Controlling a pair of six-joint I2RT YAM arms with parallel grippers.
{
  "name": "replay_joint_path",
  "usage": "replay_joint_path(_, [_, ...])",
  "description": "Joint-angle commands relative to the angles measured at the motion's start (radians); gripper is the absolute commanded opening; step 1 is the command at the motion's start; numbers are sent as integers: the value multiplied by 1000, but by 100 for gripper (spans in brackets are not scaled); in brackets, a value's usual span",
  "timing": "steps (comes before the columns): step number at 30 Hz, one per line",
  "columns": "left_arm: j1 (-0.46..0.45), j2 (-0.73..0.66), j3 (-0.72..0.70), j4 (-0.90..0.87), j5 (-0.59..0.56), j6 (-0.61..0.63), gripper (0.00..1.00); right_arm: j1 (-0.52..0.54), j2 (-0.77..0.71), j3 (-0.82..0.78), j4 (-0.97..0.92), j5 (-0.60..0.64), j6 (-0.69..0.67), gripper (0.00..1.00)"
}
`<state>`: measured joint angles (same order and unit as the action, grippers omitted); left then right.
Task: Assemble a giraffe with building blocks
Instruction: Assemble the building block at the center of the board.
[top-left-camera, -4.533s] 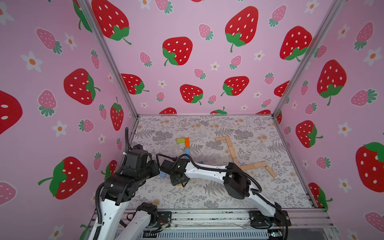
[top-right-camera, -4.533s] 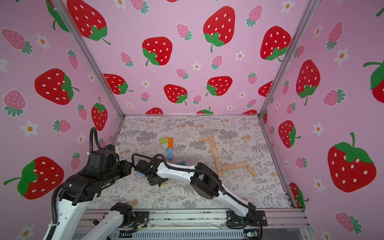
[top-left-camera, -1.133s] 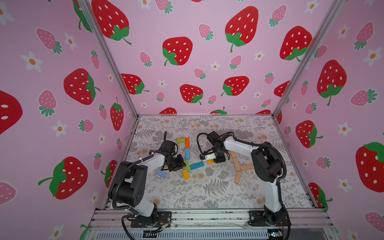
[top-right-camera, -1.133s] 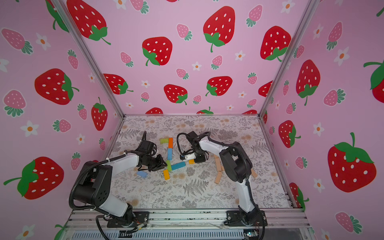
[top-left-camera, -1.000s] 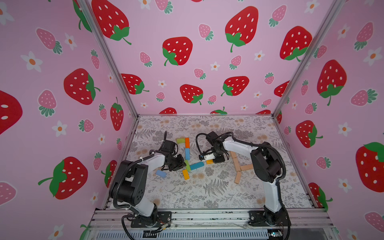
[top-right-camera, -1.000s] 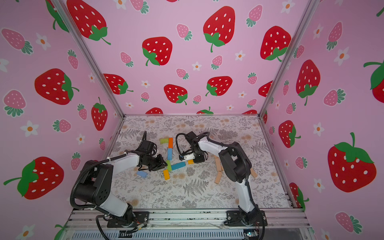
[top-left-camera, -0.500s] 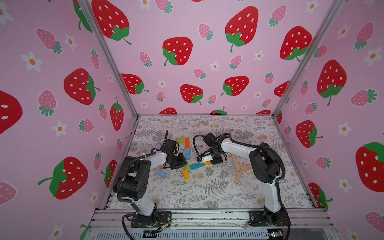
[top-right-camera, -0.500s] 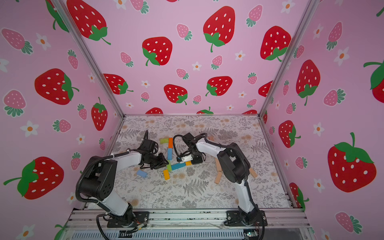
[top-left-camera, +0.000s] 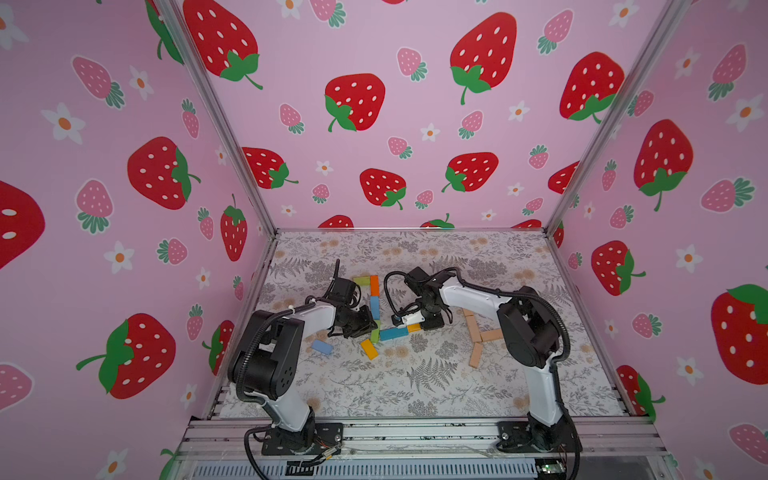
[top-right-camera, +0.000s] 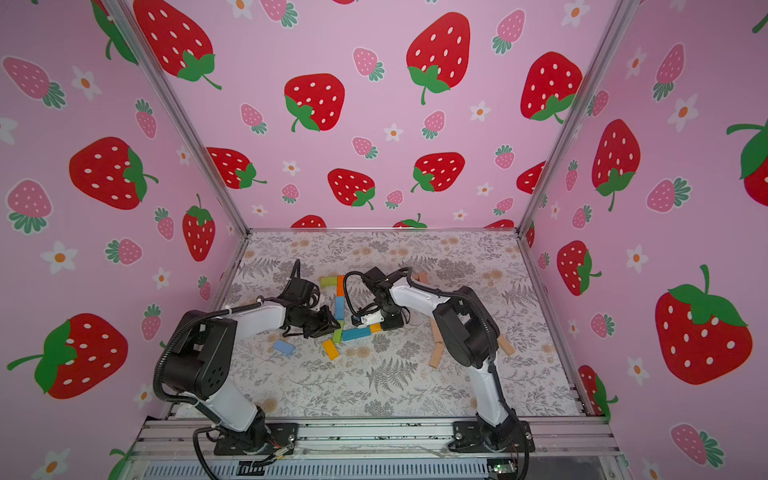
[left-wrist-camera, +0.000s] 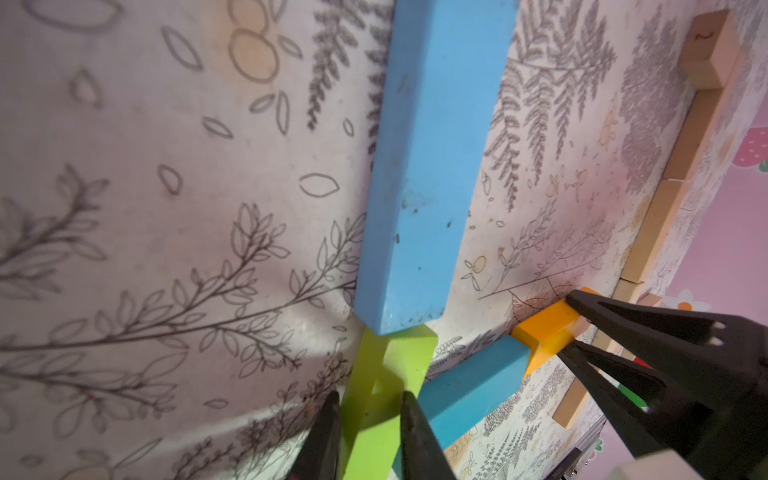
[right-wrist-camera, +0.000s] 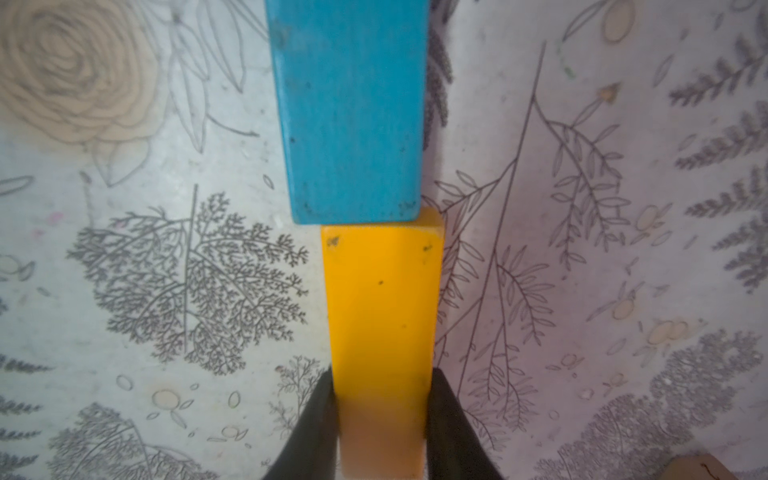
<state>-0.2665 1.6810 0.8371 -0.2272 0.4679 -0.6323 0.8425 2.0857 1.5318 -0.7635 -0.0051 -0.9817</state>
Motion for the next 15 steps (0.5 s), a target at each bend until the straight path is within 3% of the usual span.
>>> replay_joint_path(1, [-6,0,35,-17,2,6,28,14,17,-36,-27,-16,10,14])
replay_joint_path(8, [-3,-47,36,-41,-12,-4,37,12,6,-36,-36,-6,22,14])
replay_joint_path(15, [-2,-118,26,-71,-11,-11,39,4,-6,-26,-88,3,30,13])
